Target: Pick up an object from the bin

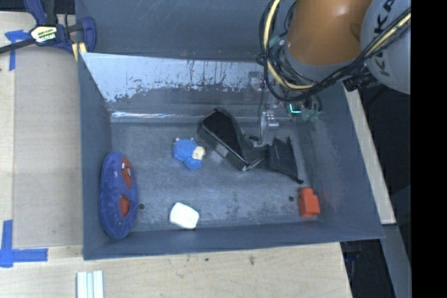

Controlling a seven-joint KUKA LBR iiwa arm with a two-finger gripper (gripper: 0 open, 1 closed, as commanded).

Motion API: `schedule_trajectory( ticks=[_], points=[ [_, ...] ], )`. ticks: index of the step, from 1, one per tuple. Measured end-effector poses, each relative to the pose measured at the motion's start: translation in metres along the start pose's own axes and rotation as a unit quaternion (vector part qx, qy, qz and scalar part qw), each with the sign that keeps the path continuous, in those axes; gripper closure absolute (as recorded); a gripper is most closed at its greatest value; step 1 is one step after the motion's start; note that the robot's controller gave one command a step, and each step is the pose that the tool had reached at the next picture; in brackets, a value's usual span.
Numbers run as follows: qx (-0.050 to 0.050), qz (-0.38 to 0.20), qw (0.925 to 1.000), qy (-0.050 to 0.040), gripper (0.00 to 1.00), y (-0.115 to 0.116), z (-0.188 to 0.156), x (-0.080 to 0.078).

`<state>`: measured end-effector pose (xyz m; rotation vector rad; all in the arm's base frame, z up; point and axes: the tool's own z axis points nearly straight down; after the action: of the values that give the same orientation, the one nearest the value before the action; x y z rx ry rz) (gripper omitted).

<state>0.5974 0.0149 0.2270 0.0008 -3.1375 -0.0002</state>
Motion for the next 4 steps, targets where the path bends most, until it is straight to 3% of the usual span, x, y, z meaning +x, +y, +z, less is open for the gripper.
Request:
schedule_trajectory(
  ticks=[1, 2, 3, 4],
  points=[
    [0.0, 0.042, 0.9991, -0.0005, 0.0, 0.01, 0.112, 0.015],
    [-0.004, 0.084, 0.9965, -0.0041, 0.0, -0.014, 0.133, -0.016],
    [0.003, 0.086, 0.9963, 0.003, 1.0, -0.022, 0.133, -0.013],
    [-0.001, 0.087, 0.9962, -0.0087, 1.0, -0.016, 0.025, -0.02]
  ],
)
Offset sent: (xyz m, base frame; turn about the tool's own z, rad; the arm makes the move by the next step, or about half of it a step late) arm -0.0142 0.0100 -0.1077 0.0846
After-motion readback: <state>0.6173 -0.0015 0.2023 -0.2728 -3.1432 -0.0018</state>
